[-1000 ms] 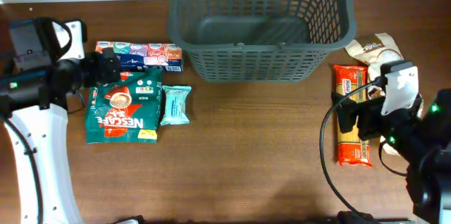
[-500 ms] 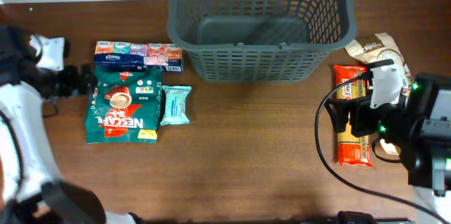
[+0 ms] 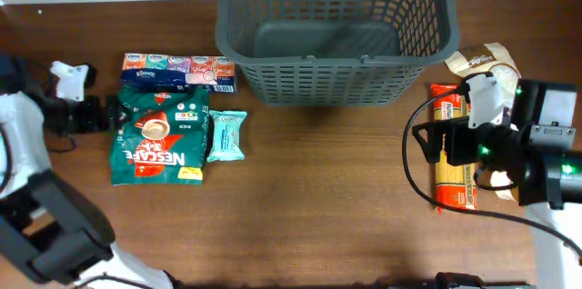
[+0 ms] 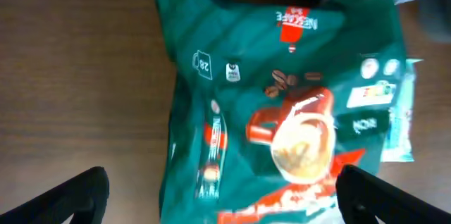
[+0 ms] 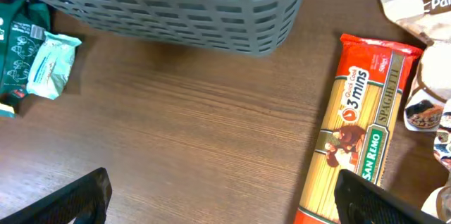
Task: Pack container
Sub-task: 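Reach the left gripper to the green Nescafé bag and grasp it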
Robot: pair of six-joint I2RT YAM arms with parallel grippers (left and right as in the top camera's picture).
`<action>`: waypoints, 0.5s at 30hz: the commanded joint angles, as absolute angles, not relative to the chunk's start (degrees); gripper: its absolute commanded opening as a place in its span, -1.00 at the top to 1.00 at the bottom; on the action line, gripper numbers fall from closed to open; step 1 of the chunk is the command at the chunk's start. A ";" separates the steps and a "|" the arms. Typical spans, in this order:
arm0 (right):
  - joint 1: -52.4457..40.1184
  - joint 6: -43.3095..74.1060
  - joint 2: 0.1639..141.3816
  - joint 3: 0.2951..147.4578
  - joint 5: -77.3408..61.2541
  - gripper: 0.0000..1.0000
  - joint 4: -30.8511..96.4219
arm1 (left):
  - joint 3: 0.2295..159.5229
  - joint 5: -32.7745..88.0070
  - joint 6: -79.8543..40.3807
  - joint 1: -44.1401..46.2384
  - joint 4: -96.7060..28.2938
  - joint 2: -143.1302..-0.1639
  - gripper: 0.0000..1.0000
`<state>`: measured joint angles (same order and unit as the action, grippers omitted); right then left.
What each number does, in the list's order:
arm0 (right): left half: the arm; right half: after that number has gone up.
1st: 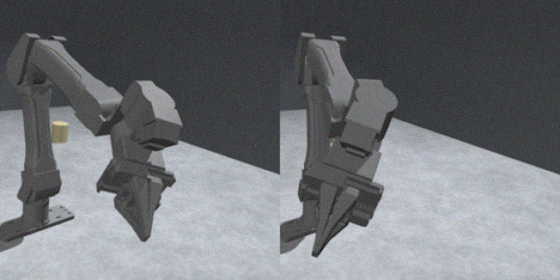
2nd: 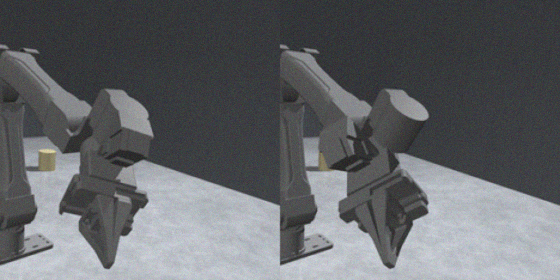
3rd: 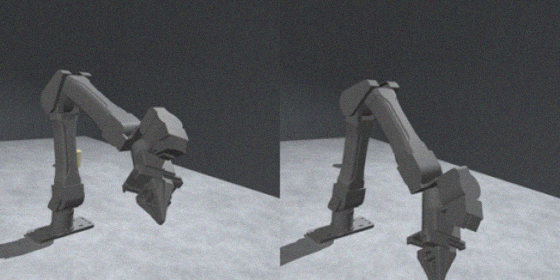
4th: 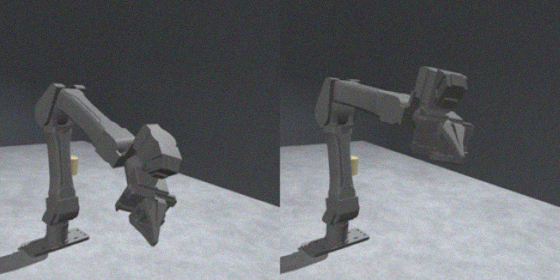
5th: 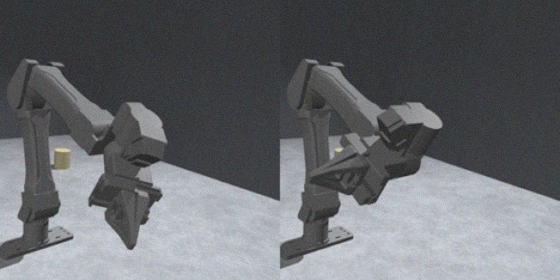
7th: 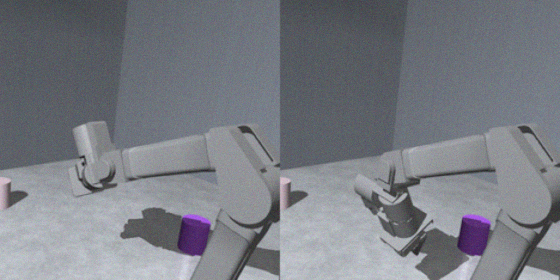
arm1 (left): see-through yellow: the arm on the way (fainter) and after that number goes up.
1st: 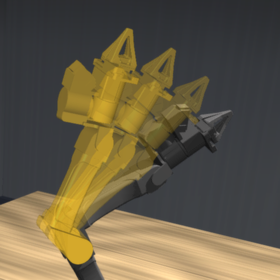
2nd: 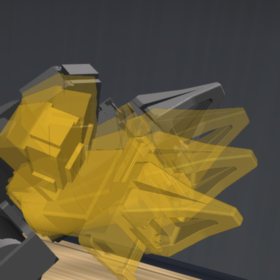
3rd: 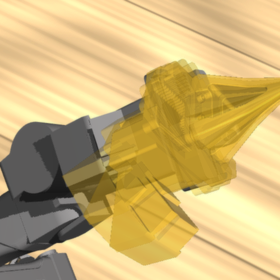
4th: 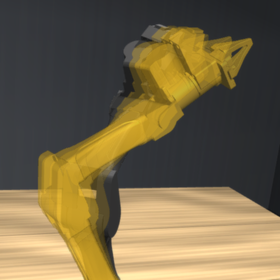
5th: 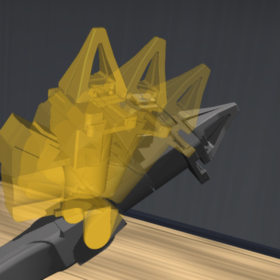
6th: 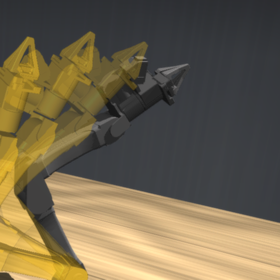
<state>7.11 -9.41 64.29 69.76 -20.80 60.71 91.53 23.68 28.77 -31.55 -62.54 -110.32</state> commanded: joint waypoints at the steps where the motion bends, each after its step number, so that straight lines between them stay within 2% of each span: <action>1: 6.81 -9.32 64.99 70.72 -20.32 -0.98 60.71 | 91.98 22.26 27.38 -29.82 -61.67 -114.50 -0.99; 11: 6.81 -9.32 65.36 70.72 -20.32 -0.98 60.71 | 91.98 20.03 20.86 -25.45 -59.99 -124.03 -0.99; 13: 6.81 -9.32 65.36 70.72 -20.32 -0.98 60.71 | 91.98 20.05 20.12 -24.91 -59.99 -125.69 -0.85; 15: 6.81 -9.32 65.36 70.72 -20.32 -0.98 60.71 | 91.98 20.08 20.05 -24.47 -60.18 -126.96 -0.48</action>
